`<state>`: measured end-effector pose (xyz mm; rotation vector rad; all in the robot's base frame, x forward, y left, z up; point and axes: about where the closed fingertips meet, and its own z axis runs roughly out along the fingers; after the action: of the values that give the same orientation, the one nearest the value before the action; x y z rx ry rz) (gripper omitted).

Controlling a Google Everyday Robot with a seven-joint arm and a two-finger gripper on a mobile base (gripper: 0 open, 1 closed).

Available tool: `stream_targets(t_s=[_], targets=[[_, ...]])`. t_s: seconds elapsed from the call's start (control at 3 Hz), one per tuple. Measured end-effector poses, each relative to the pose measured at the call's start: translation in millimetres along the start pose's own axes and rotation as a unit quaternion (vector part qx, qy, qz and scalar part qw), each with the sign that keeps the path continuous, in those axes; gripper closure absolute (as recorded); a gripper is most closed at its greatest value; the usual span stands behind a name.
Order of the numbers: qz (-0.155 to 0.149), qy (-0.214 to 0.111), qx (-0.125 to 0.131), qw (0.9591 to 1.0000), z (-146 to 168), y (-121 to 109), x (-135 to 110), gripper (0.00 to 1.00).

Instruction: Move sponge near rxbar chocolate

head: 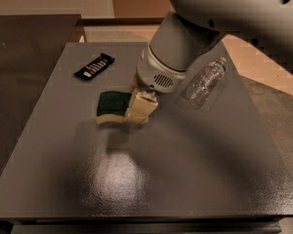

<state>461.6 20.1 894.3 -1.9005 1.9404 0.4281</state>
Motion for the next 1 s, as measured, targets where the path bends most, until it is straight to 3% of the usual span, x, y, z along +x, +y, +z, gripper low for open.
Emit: stream_targets(t_s=[0.33,1.0], targets=[[0.032,0.002,0.023,0.9992,7,-43,-20,1.00],[0.103,0.010,0.075,0.9918,27,-131,-33,1.00]])
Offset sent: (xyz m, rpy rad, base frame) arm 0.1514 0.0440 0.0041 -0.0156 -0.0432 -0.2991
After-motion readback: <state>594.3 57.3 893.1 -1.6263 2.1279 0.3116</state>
